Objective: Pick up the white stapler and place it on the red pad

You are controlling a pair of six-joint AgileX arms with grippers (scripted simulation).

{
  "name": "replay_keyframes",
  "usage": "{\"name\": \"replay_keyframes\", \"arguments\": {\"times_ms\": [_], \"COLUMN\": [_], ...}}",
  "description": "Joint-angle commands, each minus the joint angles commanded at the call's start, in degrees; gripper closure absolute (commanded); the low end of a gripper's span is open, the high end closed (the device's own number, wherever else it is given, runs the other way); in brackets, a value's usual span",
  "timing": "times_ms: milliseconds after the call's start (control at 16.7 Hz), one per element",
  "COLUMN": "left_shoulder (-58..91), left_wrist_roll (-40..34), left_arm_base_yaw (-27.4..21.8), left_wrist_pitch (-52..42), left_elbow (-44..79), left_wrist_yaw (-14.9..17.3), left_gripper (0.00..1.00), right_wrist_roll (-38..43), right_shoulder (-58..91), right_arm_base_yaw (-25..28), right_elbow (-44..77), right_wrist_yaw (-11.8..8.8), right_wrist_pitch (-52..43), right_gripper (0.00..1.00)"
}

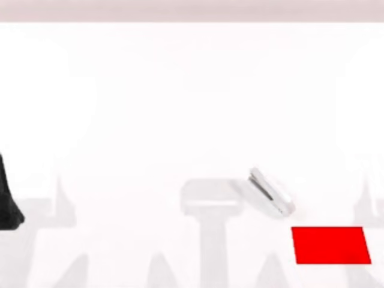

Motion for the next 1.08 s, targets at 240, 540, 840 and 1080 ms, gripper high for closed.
{"name": "replay_keyframes", "arguments": {"times_ms": [240, 540, 840, 1080], "left_shoulder": [0.0, 0.0, 0.0, 0.0], "left_wrist_roll": [0.0, 0.0, 0.0, 0.0], "left_arm_base_yaw": [0.0, 0.0, 0.0, 0.0], "left_wrist_pitch": [0.0, 0.0, 0.0, 0.0], "left_elbow": [0.0, 0.0, 0.0, 0.0], "left_wrist_yaw": [0.0, 0.0, 0.0, 0.0], "left_gripper": [0.0, 0.0, 0.0, 0.0], "right_wrist_roll": [-0.06, -0.59, -1.73, -2.89], "right_shoulder": [1.72, 16.62, 45.44, 71.85], "right_arm_base_yaw": [0.69, 5.45, 12.74, 19.23], "right_elbow": [1.75, 16.63, 41.73, 62.76], "right_wrist_yaw": [-0.07, -0.07, 0.19, 0.32], "right_wrist_pitch": [-1.41, -12.03, -29.28, -44.92], "right_gripper": [0.0, 0.0, 0.0, 0.0]}}
